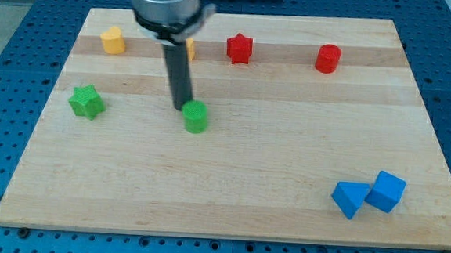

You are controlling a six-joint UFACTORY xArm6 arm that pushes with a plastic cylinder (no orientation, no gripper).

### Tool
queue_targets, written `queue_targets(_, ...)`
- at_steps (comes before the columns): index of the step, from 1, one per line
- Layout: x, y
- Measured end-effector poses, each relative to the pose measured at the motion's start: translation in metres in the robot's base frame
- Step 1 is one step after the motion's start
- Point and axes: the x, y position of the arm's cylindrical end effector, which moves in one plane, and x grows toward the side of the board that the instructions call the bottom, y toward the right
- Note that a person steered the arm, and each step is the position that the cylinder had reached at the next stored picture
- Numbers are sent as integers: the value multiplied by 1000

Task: Place the green circle to the left side of the triangle

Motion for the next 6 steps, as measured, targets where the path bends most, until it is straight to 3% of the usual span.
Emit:
queue_targets(1, 26, 80)
queue_targets(2, 19, 83)
queue_targets(3, -13, 24)
queue_targets(4, -3, 2)
queue_targets(6, 50, 96)
